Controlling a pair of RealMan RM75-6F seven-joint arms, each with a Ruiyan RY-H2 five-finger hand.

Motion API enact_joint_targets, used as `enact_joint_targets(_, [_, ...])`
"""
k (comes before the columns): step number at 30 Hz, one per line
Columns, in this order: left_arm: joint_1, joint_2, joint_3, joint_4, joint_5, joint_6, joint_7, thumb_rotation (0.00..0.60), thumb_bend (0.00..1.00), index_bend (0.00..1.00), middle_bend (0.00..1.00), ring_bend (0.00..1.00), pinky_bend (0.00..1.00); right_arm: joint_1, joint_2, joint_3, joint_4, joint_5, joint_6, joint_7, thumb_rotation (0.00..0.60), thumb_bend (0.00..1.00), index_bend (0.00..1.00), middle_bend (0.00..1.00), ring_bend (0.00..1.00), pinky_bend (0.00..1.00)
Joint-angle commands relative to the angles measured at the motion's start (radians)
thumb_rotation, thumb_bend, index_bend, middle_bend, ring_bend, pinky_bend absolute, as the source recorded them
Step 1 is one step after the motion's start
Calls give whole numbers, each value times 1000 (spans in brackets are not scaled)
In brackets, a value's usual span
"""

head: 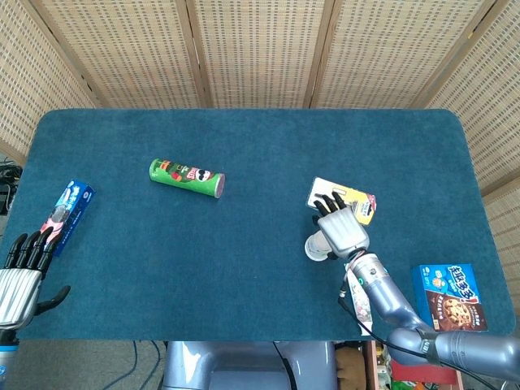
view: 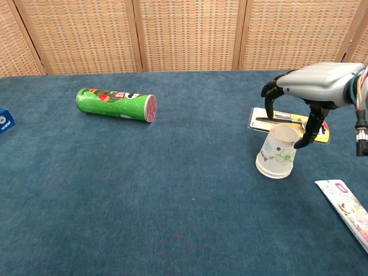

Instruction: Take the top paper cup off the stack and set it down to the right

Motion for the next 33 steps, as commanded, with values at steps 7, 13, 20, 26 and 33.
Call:
enact_joint_targets(7, [0, 1, 1, 0, 1, -1, -1, 600, 245, 0, 0, 0, 0, 35, -2, -12, -8, 47, 9, -52, 600, 285, 365, 138, 0, 0])
enact_joint_targets(13, [0, 2, 2, -2, 2, -1, 1, 600, 245, 0, 0, 0, 0, 66, 8, -23, -32, 109, 10, -100, 600, 285, 373, 141, 0, 0])
enact_joint_targets(20, [-1, 1, 2, -2, 2, -1, 2, 600, 245, 0, 0, 0, 0, 84, 7, -31, -41, 137, 17, -105, 600, 285, 373, 141, 0, 0])
enact_joint_targets(26, [-1, 1, 2, -2, 3, -1, 1, 600, 244, 0, 0, 0, 0, 92, 0, -39, -35, 139, 17, -94, 600, 285, 381, 146, 0, 0])
enact_joint_targets(33, [-1, 1, 3, -2, 5, -1, 2, 600, 246, 0, 0, 0, 0, 100, -11, -49, -20, 143, 21, -86, 600, 285, 394, 150, 0, 0])
